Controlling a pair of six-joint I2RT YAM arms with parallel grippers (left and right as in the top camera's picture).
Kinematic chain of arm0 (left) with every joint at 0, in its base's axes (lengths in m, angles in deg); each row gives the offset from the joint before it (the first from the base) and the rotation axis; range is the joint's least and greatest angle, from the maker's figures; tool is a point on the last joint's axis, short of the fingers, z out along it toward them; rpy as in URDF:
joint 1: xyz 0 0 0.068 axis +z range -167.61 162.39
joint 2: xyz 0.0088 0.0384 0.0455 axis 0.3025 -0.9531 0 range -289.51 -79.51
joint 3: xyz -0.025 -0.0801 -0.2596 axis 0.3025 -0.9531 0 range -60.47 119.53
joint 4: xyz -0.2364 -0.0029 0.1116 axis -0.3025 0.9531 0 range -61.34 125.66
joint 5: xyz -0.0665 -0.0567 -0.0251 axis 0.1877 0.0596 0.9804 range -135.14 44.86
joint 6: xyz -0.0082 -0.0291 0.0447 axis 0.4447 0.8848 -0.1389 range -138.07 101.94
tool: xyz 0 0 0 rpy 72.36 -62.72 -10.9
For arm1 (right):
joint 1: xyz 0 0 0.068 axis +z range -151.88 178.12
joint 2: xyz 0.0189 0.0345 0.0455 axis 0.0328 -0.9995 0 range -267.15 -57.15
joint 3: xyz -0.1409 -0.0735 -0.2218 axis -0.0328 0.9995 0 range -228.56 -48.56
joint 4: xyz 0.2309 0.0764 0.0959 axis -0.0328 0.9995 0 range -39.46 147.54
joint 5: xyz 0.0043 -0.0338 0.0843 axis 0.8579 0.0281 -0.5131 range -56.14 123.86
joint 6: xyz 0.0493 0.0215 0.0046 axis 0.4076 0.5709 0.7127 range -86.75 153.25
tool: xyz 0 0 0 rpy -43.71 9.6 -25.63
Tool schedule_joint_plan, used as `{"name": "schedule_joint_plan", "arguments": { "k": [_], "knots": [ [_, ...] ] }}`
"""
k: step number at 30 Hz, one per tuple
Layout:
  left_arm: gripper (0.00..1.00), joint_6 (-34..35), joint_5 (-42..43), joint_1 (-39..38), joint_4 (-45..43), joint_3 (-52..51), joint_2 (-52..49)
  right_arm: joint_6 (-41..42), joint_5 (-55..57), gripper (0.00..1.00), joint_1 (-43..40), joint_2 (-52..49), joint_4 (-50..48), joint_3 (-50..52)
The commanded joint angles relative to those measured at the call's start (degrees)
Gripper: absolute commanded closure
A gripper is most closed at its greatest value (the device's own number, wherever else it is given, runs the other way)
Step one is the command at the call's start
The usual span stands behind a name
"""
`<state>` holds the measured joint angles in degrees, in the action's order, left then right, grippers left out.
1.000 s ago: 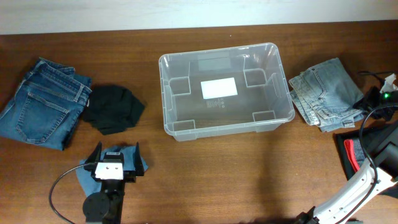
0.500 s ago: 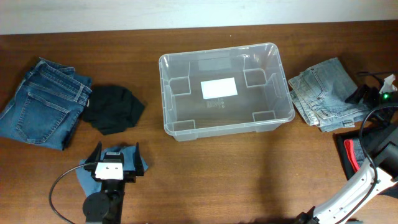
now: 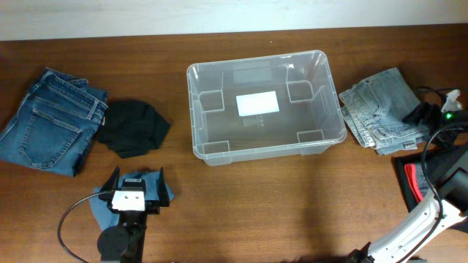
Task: Pack container
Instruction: 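Grasp the edge of the light blue jeans with the right gripper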
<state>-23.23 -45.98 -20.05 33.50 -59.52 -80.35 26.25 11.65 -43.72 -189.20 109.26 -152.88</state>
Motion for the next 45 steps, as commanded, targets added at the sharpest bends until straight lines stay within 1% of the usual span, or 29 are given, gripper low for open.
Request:
{"name": "schedule_joint_plan", "arguments": {
  "k": [1,2,6,8,10,11,12,14,20,27,33,36,40,45],
  "knots": [
    [0.00,-0.94,-0.39,0.37,-0.11,-0.42,0.48,-0.07,-2.21,0.33,2.29,-3.43,0.37,2.78],
    [0.00,-0.94,-0.39,0.37,-0.11,-0.42,0.48,-0.07,-2.19,0.37,2.47,-3.43,0.37,2.78],
    [0.00,-0.94,-0.39,0.37,-0.11,-0.44,0.48,-0.07,-1.97,0.42,2.54,-3.43,0.35,2.78],
    [0.00,-0.96,-0.39,0.37,-0.11,-0.42,0.50,-0.07,-2.01,0.47,2.49,-3.43,0.37,2.78],
    [0.00,-0.94,-0.39,0.37,-0.11,-0.42,0.48,-0.04,-2.05,0.61,2.49,-3.43,0.46,2.78],
    [0.00,-0.96,-0.39,0.37,-0.11,-0.42,0.48,-0.04,-2.05,0.69,2.49,-3.43,0.66,2.78],
    [0.00,-0.96,-0.39,0.37,-0.11,-0.42,0.48,-0.04,-2.25,0.85,2.49,-3.43,0.90,2.78],
    [0.00,-0.96,-0.39,0.37,-0.11,-0.42,0.48,-0.02,-3.45,0.93,2.45,-3.43,0.94,2.78],
    [0.01,-0.94,-0.39,0.37,-0.11,-0.42,0.48,-0.02,-4.22,0.96,2.43,-3.43,2.23,2.56],
    [0.00,-0.94,-0.39,0.37,-0.11,-0.44,0.48,-0.07,-4.20,0.96,2.45,-2.19,6.62,-2.95],
    [0.00,-0.96,-0.39,0.37,-0.11,-0.42,0.48,-0.07,-7.63,0.96,2.45,2.19,7.87,-5.95],
    [0.00,-0.94,-0.39,0.37,-0.11,-0.42,0.48,-0.04,-7.93,0.96,2.47,4.35,8.00,-6.27],
    [0.00,-0.94,-0.39,0.37,-0.11,-0.42,0.48,-0.07,-11.28,0.96,2.38,6.78,8.20,-6.27],
    [0.00,-0.94,-0.39,0.37,-0.11,-0.42,0.48,0.00,-11.41,0.96,2.51,10.86,8.17,-6.29]
  ]
}}
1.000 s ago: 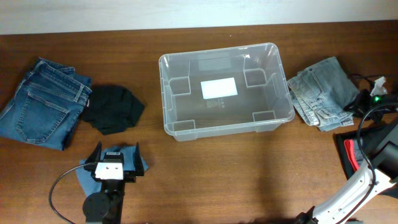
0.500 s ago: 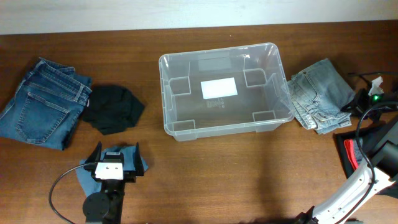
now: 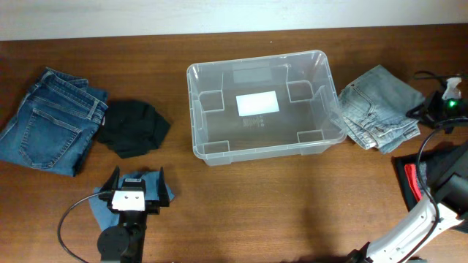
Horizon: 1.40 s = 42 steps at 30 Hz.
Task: Pack container
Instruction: 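Grasp the edge of the light blue jeans with the right gripper, then lift the jeans and carry them over the clear container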
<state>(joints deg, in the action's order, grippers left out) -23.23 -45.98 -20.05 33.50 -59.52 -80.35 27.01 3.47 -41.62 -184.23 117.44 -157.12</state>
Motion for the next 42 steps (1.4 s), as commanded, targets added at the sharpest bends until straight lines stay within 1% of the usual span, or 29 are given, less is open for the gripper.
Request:
{"name": "schedule_joint_plan", "arguments": {
  "k": [1,9,15,17,25,29,31,34,38,41,42],
  "knots": [
    [0.00,-0.96,-0.39,0.37,-0.11,-0.42,0.48,-0.66,-3.23,0.96,0.42,6.80,-0.02,-2.05],
    [0.00,-0.94,-0.39,0.37,-0.11,-0.44,0.48,-0.31,-3.28,0.96,0.85,16.72,0.02,-2.05],
    [0.00,-0.94,-0.39,0.37,-0.11,-0.42,0.48,-0.20,-1.66,0.96,5.01,24.68,-0.04,-2.05],
    [0.00,-0.94,-0.39,0.37,-0.11,-0.42,0.48,-0.26,-0.42,0.96,8.22,28.57,-0.24,-2.05],
    [0.00,-0.94,-0.39,0.37,-0.11,-0.42,0.48,-3.91,-0.02,0.96,18.97,38.23,-1.49,-2.32],
    [0.00,-0.94,-0.39,0.37,-0.11,-0.42,0.48,-4.35,0.00,0.96,25.70,41.35,-2.93,-3.85],
    [0.00,-0.94,-0.39,0.37,-0.11,-0.42,0.48,-6.12,0.02,0.96,31.10,42.38,-2.91,-4.26],
    [0.00,-0.94,-0.39,0.37,-0.11,-0.42,0.48,-8.85,0.04,0.96,36.13,42.21,-2.29,-4.24],
    [0.00,-0.94,-0.39,0.37,-0.11,-0.44,0.48,-15.41,0.44,0.96,41.72,41.86,-0.79,-4.24],
    [0.00,-0.94,-0.39,0.37,-0.11,-0.42,0.48,-21.57,4.61,0.96,45.42,41.53,0.72,-4.24],
    [0.00,-0.94,-0.39,0.37,-0.11,-0.42,0.48,-22.38,5.86,0.96,45.92,41.48,1.05,-4.24]
  ]
}}
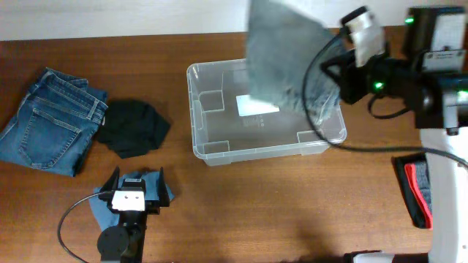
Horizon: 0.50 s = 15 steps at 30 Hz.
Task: Pack container
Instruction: 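Lift the jeans and carry them over the clear container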
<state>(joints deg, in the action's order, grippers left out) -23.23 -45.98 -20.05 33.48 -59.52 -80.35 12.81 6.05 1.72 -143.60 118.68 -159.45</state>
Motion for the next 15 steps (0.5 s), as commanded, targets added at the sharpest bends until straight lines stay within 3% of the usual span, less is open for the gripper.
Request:
{"name": "schedule_joint_plan", "arguments": {
  "k": [1,5,13,15],
  "knots": [
    [0.00,-0.96,-0.39,0.37,-0.09,-0.42,0.48,-9.84,5.38,0.96,3.30,0.81,0.31,-1.90],
    [0.00,-0.96,-0.39,0.37,-0.09,-0.42,0.48,-17.59,8.63,0.96,4.92,0.81,2.01,-1.90],
    [0.00,-0.94,-0.39,0.37,-0.09,-0.42,0.48,-18.47,9.16,0.96,5.07,0.81,2.14,-1.90],
    [0.00,-0.94,-0.39,0.37,-0.09,-0.42,0.48,-21.81,10.60,0.96,5.09,0.81,2.60,-1.90]
  ]
}}
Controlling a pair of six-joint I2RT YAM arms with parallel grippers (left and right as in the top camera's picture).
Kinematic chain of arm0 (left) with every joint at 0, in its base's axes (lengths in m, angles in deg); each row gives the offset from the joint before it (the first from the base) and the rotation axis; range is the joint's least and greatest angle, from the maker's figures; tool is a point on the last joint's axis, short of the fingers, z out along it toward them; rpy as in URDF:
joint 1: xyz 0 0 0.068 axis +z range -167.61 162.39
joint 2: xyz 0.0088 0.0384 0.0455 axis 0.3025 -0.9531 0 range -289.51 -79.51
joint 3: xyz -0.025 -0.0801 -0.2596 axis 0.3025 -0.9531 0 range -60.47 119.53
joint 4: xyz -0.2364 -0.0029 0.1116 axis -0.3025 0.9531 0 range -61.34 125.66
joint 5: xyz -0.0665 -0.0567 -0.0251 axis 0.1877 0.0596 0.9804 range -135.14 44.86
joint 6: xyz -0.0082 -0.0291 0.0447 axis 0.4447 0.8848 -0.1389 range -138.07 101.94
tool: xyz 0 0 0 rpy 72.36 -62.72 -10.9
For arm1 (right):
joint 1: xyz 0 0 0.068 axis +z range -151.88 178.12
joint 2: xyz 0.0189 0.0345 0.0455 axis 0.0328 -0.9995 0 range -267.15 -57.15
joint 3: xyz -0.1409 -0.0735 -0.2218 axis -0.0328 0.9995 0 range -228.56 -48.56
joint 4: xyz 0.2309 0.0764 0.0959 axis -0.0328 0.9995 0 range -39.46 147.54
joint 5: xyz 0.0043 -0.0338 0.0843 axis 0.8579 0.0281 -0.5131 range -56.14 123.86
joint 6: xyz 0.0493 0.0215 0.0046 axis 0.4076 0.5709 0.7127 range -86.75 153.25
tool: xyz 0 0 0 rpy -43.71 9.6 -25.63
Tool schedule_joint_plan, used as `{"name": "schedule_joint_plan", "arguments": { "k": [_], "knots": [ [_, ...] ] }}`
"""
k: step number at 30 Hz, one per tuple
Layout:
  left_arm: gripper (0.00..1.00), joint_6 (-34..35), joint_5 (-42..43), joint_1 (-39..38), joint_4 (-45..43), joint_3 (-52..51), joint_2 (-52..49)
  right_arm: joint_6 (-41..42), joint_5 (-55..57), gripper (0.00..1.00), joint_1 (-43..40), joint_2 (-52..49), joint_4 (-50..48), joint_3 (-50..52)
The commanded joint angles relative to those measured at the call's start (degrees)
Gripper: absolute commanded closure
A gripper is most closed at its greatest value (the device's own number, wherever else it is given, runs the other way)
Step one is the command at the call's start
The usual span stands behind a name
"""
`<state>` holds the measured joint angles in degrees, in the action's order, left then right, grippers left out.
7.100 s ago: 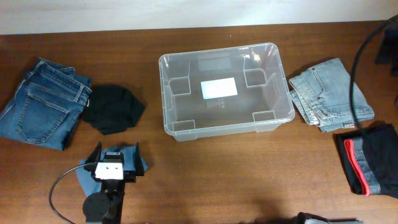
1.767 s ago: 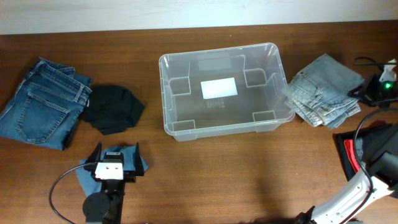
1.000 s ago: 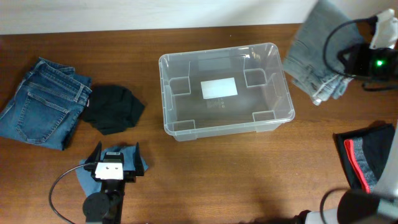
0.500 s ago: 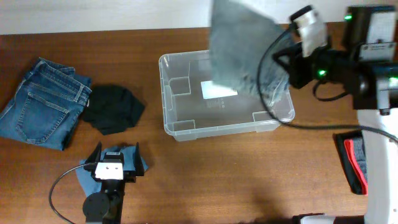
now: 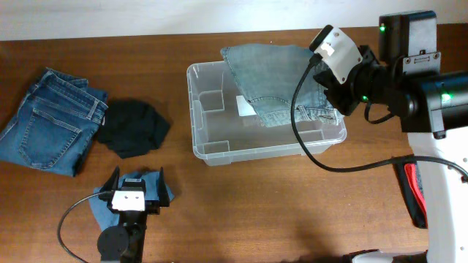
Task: Pack container
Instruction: 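Lift the jeans and carry them over the clear container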
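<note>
A clear plastic container (image 5: 219, 155) stands at the table's middle. Light blue jeans (image 5: 274, 80) hang spread over its right half, their upper edge reaching past the back rim. My right gripper (image 5: 327, 91) is at the jeans' right edge, above the container's right side, shut on them; its fingers are largely hidden under the wrist. My left gripper (image 5: 135, 179) rests open near the front left, over a small blue cloth (image 5: 97, 210).
Folded dark blue jeans (image 5: 51, 120) lie at the far left, with a black garment (image 5: 133, 128) beside them. A red and black object (image 5: 415, 191) lies at the right edge. A cable loops from the right arm across the container's right front corner.
The light blue jeans were held high and spread over the container's back; now they hang lower, over its right half. The right arm sits slightly lower. The left arm has not moved.
The light blue jeans lay folded on the table right of the container, with my right gripper at their right edge. They were then partly pulled open there. Later they hung in the air above the container, and now they are lower over its right half.
</note>
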<state>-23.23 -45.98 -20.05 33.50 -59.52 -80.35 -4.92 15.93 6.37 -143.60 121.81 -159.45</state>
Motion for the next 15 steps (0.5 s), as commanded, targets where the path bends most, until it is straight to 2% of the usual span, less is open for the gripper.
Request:
{"name": "schedule_joint_plan", "arguments": {
  "k": [1,15],
  "knots": [
    [0.00,-0.96,-0.37,0.37,-0.11,-0.42,0.48,-6.45,1.88,0.96,0.44,0.81,-0.22,-1.90],
    [0.00,-0.96,-0.39,0.37,-0.11,-0.42,0.48,-16.35,2.34,0.96,0.44,-1.07,4.48,-1.88]
  ]
}}
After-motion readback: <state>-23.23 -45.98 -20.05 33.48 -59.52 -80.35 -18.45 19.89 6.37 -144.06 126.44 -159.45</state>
